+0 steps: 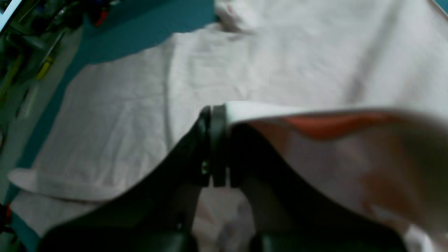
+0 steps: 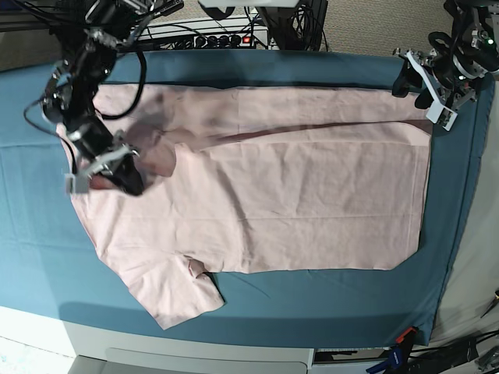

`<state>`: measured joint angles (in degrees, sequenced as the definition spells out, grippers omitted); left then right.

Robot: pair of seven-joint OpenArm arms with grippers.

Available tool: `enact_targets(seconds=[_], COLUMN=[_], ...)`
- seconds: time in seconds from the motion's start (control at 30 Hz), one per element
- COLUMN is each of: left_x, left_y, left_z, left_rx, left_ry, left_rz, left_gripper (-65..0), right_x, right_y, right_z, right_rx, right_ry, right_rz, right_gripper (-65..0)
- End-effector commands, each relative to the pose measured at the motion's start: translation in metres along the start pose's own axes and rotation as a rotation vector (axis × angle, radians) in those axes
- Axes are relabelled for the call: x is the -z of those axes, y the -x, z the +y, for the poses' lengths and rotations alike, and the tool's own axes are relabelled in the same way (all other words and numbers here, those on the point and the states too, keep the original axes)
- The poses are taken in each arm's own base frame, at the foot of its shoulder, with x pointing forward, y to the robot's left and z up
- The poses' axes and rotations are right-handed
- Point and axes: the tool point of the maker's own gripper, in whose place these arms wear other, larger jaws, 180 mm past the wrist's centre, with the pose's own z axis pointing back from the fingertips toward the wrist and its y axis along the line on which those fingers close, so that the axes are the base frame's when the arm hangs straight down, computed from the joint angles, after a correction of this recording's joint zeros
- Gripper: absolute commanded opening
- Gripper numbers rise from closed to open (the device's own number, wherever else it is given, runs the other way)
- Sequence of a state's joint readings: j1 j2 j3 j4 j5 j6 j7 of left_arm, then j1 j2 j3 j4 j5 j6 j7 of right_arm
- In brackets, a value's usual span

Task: Fold the T-shirt properly
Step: 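Smooth the sleeve near the right gripper flat across the shirt body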

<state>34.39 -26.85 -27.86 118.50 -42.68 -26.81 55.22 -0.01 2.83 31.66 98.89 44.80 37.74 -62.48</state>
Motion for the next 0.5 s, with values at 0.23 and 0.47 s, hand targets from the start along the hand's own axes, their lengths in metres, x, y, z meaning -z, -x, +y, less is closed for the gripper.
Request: enact_targets(seconds=[0.23,0.47], left_x=[-0.004,-0.004], left_y=[-0.009,-0.009], left_z=[0.001,0.001], left_rx=[0.019,0.019], left_ry=[-0.001,-0.001], left_rz=[-0.03,-0.03], left_gripper=[-32.4,-32.4], right_x=[0.012,0.01], right_y=[-0.044,-0.042], right_z=[0.014,0.005], right_rx=[-0.084,-0.106], right_ry=[-0.036,-0.002], right_rz=[-0.092,-0.069], right_gripper=[-46.2,-41.4])
